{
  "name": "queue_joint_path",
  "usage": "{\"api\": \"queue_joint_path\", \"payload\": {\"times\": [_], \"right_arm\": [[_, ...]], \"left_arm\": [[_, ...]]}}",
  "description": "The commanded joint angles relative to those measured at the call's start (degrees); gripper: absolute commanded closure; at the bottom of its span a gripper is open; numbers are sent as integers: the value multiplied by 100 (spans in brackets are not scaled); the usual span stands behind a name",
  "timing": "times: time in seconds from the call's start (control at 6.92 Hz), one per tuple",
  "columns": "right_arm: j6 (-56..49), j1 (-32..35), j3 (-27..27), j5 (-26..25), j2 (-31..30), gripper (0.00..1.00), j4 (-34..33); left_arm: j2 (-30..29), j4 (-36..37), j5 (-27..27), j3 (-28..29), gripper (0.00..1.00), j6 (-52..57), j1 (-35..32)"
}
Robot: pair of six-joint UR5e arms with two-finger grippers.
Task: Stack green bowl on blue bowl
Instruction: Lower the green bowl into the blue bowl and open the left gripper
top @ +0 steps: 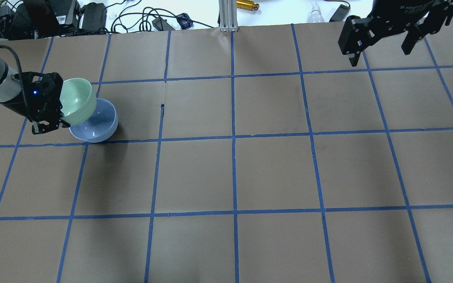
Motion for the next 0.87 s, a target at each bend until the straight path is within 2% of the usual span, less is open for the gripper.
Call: {"api": "queue_joint_path", "payload": {"times": [0.0,0.14,0.29,0.43,0.72], "right_arm": [[0,0,0,0,0,0,0],[0,0,0,0,0,0,0],[0,0,0,0,0,0,0],[0,0,0,0,0,0,0],[0,0,0,0,0,0,0]], "left_arm": [[63,800,2,-556,100,-61,-70],[63,812,2,-575,100,-61,-70],[46,829,2,-584,67,-61,-70],[-41,838,10,-567,1,-70,-61],[10,856,28,-497,0,-131,-70]]}}
